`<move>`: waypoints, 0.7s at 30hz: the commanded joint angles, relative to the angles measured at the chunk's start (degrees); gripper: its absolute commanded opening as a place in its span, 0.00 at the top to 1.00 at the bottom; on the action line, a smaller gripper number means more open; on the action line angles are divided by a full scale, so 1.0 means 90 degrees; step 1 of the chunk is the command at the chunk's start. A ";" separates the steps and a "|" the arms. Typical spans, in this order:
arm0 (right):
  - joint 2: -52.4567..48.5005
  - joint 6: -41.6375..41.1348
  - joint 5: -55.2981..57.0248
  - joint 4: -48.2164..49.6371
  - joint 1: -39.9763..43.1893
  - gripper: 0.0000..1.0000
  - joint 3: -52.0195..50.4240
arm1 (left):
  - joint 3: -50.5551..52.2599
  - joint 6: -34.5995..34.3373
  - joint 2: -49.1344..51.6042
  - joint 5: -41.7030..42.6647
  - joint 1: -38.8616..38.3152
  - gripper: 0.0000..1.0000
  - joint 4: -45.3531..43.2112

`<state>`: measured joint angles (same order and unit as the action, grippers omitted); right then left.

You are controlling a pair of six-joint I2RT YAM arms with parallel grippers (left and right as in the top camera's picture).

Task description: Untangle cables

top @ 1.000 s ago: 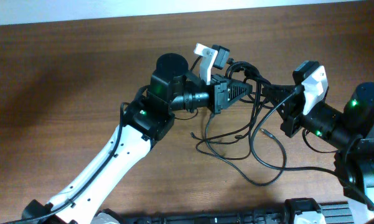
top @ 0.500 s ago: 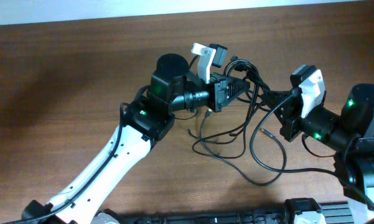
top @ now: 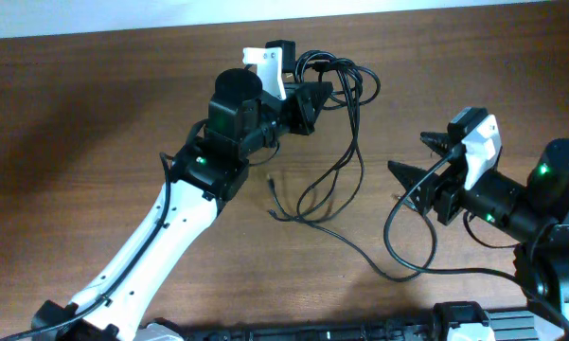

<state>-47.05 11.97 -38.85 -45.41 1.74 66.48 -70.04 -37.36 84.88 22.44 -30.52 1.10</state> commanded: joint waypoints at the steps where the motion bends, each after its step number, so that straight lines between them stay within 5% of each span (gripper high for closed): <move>1: 0.0015 0.0476 0.0423 0.0109 0.0019 0.33 0.0104 | 0.0019 0.0007 -0.0017 0.0549 -0.0109 1.00 -0.0044; 9: 0.0010 0.2373 0.1044 0.0136 0.0019 0.41 0.0102 | 0.0019 0.0010 -0.0017 0.0573 -0.0942 1.00 -0.0257; 16: 0.0007 0.2846 0.1073 0.0138 0.0019 0.48 0.0102 | 0.0019 0.0010 -0.0017 0.0578 -0.1307 1.00 -0.0551; 19: 0.0007 0.2861 0.1411 0.0131 0.0019 0.65 0.0102 | 0.0019 0.0010 -0.0017 0.0578 -0.1404 1.00 -0.0546; 21: 0.0007 0.2861 0.1564 0.0087 0.0019 0.67 0.0102 | 0.0019 0.0007 -0.0017 0.0580 -0.1433 1.00 -0.0573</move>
<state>-47.07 36.64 -28.05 -44.45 1.74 66.48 -69.95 -37.36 84.88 26.59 -42.54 -3.07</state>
